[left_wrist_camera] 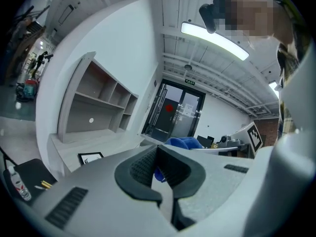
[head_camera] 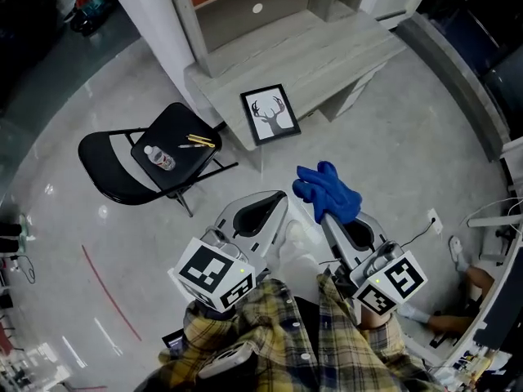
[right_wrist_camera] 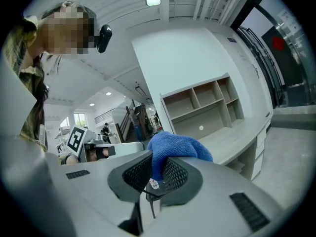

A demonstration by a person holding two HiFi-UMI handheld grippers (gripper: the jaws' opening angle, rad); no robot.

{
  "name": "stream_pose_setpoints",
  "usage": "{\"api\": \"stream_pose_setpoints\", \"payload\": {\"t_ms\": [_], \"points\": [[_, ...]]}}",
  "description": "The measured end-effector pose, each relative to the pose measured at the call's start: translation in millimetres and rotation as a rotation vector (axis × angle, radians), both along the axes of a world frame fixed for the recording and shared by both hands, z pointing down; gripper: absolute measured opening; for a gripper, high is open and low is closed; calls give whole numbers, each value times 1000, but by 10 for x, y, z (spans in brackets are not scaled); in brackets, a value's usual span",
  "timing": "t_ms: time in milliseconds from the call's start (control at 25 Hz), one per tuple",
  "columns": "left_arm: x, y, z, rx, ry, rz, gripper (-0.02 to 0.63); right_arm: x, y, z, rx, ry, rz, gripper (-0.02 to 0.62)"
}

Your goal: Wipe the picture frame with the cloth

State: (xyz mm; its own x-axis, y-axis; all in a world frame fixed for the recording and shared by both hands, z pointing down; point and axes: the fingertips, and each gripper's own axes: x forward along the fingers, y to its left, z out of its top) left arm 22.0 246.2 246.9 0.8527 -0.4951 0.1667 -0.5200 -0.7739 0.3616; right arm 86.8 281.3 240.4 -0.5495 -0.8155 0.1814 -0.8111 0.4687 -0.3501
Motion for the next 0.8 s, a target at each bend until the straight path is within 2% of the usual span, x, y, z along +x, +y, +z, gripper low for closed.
{"api": "stream_pose_setpoints", "payload": {"t_ms": [200, 520, 640, 800], "points": [[296, -484, -60, 20, -13, -49, 6, 375, -488, -86, 29, 3, -44, 44], [599, -1058, 36, 22, -32, -147, 6, 1070, -881, 24, 14, 11, -48, 44], [619, -1165, 110, 2, -51, -176, 6, 1200, -982, 105, -9, -1, -49, 44], [514, -1341, 183, -20, -77, -217, 6, 1187, -1137, 203, -38, -28, -64, 44]]}}
